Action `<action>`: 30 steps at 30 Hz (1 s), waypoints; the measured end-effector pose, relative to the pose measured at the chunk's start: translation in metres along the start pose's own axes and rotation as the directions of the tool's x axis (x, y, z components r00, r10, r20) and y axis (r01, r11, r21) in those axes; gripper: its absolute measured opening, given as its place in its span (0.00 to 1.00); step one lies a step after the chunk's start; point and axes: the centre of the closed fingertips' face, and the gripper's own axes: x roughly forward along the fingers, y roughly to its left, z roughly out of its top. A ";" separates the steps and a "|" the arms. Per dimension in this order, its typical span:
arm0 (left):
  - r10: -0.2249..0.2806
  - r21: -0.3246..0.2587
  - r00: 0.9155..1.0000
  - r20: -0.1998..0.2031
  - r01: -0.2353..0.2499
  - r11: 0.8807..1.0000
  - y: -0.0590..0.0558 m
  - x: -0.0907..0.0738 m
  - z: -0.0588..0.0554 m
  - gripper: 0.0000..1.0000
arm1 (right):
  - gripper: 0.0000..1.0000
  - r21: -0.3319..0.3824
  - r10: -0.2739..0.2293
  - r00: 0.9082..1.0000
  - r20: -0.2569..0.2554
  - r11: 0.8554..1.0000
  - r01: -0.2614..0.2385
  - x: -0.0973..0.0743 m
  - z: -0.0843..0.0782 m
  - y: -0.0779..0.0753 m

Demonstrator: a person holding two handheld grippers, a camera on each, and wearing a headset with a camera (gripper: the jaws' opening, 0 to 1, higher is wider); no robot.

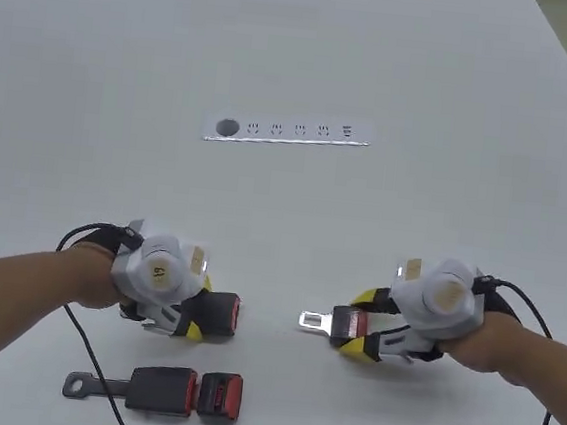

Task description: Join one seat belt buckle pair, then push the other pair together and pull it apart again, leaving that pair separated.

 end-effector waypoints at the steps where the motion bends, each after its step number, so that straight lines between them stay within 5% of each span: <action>1: 0.000 0.000 1.000 0.000 0.000 1.000 0.000 0.000 0.000 0.34 | 0.35 0.002 -0.003 1.000 0.000 1.000 0.003 -0.002 -0.002 -0.001; 30: 0.001 -0.003 1.000 -0.007 -0.001 1.000 0.000 0.001 0.001 0.35 | 0.36 0.034 -0.033 0.999 -0.010 0.999 0.033 -0.020 -0.023 -0.010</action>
